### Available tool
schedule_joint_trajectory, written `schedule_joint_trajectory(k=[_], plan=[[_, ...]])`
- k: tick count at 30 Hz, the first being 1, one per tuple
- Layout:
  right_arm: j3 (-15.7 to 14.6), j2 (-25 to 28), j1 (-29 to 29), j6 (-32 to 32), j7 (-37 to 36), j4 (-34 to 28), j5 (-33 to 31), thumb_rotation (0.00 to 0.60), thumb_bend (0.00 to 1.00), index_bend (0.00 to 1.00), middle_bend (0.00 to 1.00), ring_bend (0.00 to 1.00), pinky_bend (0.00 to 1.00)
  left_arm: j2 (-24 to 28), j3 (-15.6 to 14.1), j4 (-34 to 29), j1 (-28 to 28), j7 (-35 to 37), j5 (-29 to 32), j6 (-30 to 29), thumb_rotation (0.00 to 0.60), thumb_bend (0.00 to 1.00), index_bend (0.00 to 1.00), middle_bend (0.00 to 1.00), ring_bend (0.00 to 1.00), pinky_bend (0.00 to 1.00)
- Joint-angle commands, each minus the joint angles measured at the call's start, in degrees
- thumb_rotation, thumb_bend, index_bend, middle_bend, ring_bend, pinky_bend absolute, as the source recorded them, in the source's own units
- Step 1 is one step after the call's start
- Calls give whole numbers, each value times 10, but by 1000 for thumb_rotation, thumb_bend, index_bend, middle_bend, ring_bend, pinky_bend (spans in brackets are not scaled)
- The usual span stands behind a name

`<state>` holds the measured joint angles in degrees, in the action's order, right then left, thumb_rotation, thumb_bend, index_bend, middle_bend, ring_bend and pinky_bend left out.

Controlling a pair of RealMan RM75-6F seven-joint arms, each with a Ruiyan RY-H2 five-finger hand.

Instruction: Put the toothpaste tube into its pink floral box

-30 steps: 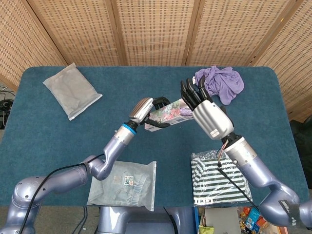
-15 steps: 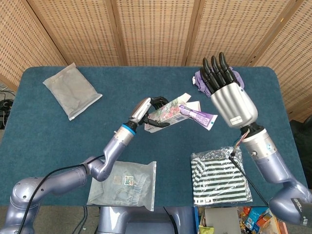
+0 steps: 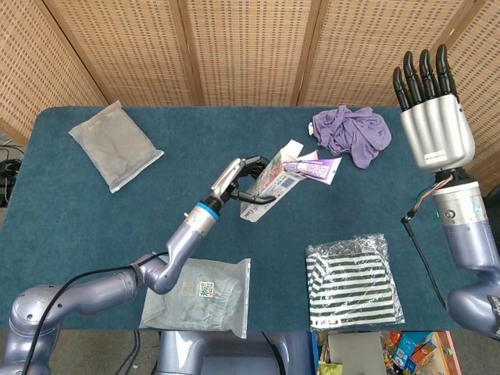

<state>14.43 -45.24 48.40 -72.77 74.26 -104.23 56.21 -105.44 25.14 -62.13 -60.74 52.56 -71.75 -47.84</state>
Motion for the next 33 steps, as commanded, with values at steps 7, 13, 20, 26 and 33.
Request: schedule_joint_trajectory(k=[7,13,20,26,33], plan=[[-2,-1,0,2,2,0,-7,600,0,0,0,0,0,21,8,-42,6,87,1,38,600,172,611,551,482,475],[-4,0,-1,2,3,2,-14,600,0,0,0,0,0,46,14,-77,10,150,-7,69,600,172,615,553,482,474],[-8,0,-3,1,4,1,-17,600,0,0,0,0,0,52,8,-77,9,150,-15,73,600,174,615,554,482,472],[-10,-2,-4,-1,4,-1,-15,600,0,0,0,0,0,57,5,-77,13,147,-16,70,600,176,615,554,482,470],[-11,-5,-10,-5,-11,-4,-18,600,0,0,0,0,0,64,-28,-46,14,42,-60,26,600,184,615,554,482,470]])
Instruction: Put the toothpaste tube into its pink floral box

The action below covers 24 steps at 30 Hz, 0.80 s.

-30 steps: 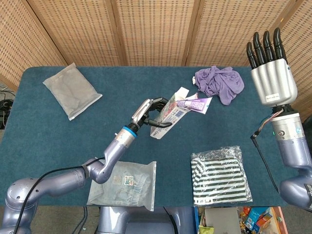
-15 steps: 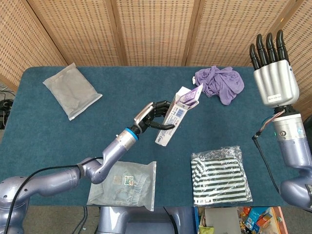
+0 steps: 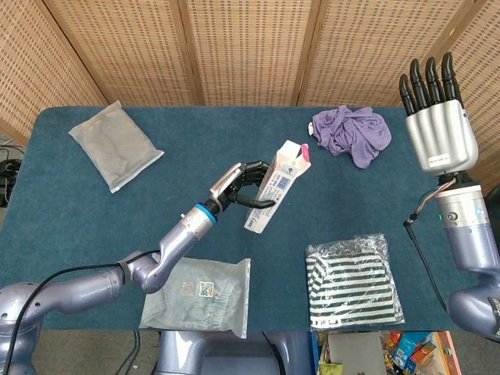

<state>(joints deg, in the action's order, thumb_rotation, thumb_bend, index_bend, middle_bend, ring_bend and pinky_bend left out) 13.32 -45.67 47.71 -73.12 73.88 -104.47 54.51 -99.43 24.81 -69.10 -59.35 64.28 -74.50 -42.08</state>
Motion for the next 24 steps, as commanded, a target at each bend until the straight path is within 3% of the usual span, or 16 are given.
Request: schedule_joint_trajectory(k=[1,3,6,11,15,21,24], plan=[[-1,-2,-6,-3,-14,-2,0,600,0,0,0,0,0,7,-35,34,0,-113,-46,-43,600,185,615,554,482,470],[-2,-3,-11,-3,-28,-2,1,600,0,0,0,0,0,15,-53,49,2,-177,-65,-60,600,185,615,554,482,468],[-14,-12,-36,1,-94,5,22,600,0,0,0,0,0,68,-105,58,13,-330,-98,-57,600,185,615,554,475,432],[-33,-33,-66,8,-186,43,70,600,0,0,0,0,0,109,-140,41,42,-463,-84,-53,600,190,615,553,472,417],[-47,-60,-88,10,-259,82,107,600,0,0,0,0,0,119,-162,39,61,-524,-69,-49,600,195,615,553,472,416],[-63,-105,-119,2,-362,137,160,600,0,0,0,0,0,115,-175,42,76,-560,-43,-35,600,195,615,551,469,394],[-66,-116,-129,4,-414,147,176,600,0,0,0,0,0,112,-178,43,79,-566,-32,-24,600,200,611,474,398,355]])
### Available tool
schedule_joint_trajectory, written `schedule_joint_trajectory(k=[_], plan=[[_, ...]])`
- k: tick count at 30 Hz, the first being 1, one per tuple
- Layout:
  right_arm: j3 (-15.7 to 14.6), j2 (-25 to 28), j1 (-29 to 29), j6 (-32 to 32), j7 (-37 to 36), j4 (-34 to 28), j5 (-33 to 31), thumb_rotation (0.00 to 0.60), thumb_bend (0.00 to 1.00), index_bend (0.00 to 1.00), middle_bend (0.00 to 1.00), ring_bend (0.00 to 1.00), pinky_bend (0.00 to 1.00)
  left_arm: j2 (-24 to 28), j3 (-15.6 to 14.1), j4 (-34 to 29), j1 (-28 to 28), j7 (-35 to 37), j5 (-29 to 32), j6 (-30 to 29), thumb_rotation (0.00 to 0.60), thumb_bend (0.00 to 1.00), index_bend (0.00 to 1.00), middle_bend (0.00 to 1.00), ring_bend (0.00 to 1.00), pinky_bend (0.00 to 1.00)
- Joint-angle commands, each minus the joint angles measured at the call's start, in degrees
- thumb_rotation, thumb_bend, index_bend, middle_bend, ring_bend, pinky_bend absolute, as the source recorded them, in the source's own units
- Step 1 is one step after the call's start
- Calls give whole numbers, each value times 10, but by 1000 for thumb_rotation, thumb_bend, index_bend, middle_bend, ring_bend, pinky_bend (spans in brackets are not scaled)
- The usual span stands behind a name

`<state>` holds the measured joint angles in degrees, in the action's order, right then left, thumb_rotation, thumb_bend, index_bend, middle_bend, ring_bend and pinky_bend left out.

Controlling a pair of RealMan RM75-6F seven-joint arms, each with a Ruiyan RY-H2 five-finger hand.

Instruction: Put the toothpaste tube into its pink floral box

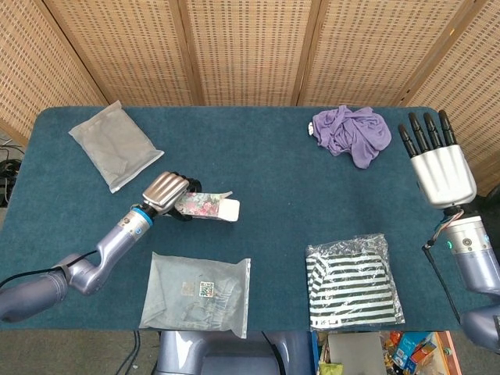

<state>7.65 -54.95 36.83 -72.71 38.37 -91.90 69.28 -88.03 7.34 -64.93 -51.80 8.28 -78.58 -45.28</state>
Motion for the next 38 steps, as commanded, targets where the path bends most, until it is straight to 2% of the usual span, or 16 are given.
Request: schedule_joint_trajectory(k=[1,2,4,6,9,11,13,17,21,24,28,31,34,38], plan=[[-10,-26,-24,2,-83,25,35,600,0,0,0,0,0,-4,-4,1,5,-7,14,12,600,201,585,400,332,324],[-12,-28,-27,4,-104,26,42,600,0,0,0,0,0,-5,-5,0,8,-8,18,14,600,201,554,340,283,297],[-14,-30,-32,4,-134,34,57,600,0,0,0,0,0,-5,-5,-5,11,-7,24,16,600,201,404,158,139,201],[-21,-37,-44,-10,-180,50,90,600,0,0,0,0,0,-1,-4,-19,17,1,32,17,600,201,271,49,53,133],[-31,-48,-61,-26,-238,63,117,600,0,0,0,0,0,7,-5,-38,25,0,32,8,600,201,77,0,0,38],[-36,-54,-72,-35,-265,66,127,600,0,0,0,0,0,12,-4,-52,31,0,32,-2,600,201,17,0,0,7],[-44,-62,-92,-52,-293,65,135,600,0,0,0,0,0,24,-2,-77,42,-3,29,-24,600,201,0,0,0,0],[-62,-77,-136,-79,-325,50,138,600,0,0,0,0,0,64,-1,-150,89,-31,25,-110,600,201,0,0,0,0],[-75,-89,-169,-96,-340,41,141,600,0,0,0,0,0,95,-6,-222,162,-126,43,-232,600,200,0,0,0,0],[-77,-95,-188,-118,-339,37,148,600,0,0,0,0,0,120,-21,-275,214,-169,44,-304,600,201,0,0,0,0],[-78,-101,-209,-147,-336,28,161,600,0,0,0,0,0,150,-40,-321,268,-205,49,-367,600,201,0,0,0,0],[-85,-99,-234,-180,-328,10,179,600,0,0,0,0,0,194,-65,-380,332,-221,74,-423,600,201,0,0,0,0],[-87,-95,-245,-191,-324,0,191,600,0,0,0,0,0,227,-78,-409,358,-213,70,-436,600,200,0,0,0,0],[-85,-89,-256,-200,-320,-10,202,600,0,0,0,0,0,256,-88,-418,385,-190,58,-447,600,201,0,0,0,0]])
